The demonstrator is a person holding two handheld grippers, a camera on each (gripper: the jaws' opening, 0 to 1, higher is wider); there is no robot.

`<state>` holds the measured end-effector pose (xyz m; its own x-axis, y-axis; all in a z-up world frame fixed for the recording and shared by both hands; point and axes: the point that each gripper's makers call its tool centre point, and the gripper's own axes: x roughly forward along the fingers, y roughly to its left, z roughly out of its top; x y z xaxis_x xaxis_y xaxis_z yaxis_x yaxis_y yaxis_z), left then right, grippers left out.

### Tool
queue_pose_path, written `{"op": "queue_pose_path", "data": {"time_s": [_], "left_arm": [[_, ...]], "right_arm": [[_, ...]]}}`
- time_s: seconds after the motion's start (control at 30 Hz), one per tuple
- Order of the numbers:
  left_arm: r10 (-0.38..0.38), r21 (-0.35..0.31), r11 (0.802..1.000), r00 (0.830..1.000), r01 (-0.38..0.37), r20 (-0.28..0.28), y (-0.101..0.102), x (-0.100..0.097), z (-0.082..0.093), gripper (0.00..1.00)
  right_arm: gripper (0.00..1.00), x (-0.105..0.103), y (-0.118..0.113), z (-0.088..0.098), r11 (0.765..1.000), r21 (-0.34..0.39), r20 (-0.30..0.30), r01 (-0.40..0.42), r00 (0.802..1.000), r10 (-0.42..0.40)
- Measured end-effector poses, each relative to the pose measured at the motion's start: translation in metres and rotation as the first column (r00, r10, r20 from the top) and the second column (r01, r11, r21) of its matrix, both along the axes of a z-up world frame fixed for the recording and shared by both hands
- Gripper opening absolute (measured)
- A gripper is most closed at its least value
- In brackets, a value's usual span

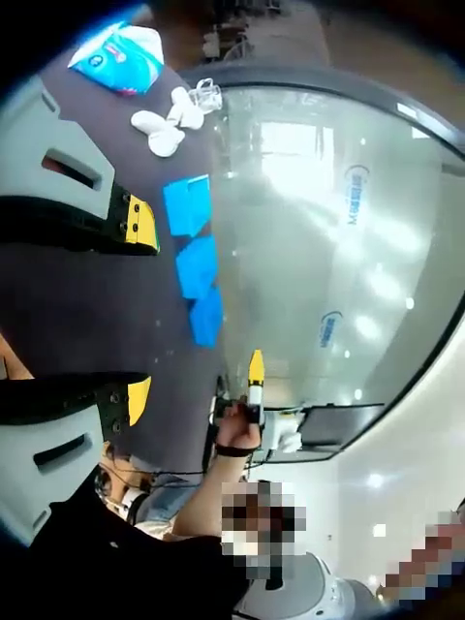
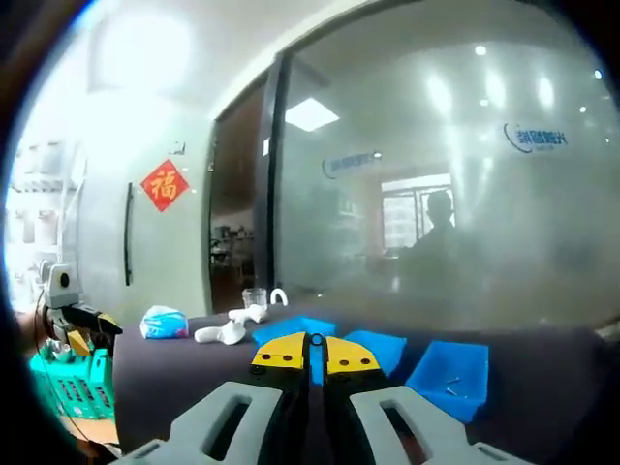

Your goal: Sort the screws, nuts, and washers into the corresponding bins

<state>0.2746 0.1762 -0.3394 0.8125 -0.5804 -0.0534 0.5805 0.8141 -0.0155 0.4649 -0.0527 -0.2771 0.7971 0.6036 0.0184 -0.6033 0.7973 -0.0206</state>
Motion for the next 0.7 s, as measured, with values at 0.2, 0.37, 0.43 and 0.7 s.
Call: {"op": "queue_pose_path", "data": {"time_s": [0.2, 0.37, 0.43, 0.7], "left_arm": [[0.005, 0.009, 1.000, 1.000, -0.005, 0.000, 0.001, 0.000, -0.001, 0.47], [0.019, -0.001, 1.000, 1.000, -0.019, 0.004, 0.005, 0.000, 0.003, 0.47], [0.024, -0.002, 1.000, 1.000, -0.024, 0.006, 0.007, 0.000, 0.003, 0.47], [0.043, -0.009, 0.999, 0.999, -0.043, 0.019, 0.011, 0.001, 0.010, 0.47]], "right_arm": [[0.02, 0.030, 0.016, -0.001, 0.999, -0.039, -0.007, 0.019, 1.000, -0.019], [0.02, 0.054, 0.023, 0.000, 0.997, -0.056, -0.002, 0.049, 0.999, -0.050], [0.02, 0.067, 0.024, 0.002, 0.997, -0.055, -0.004, 0.060, 0.998, -0.060], [0.02, 0.099, 0.051, -0.003, 0.994, -0.089, -0.035, 0.061, 0.997, -0.064]]}}
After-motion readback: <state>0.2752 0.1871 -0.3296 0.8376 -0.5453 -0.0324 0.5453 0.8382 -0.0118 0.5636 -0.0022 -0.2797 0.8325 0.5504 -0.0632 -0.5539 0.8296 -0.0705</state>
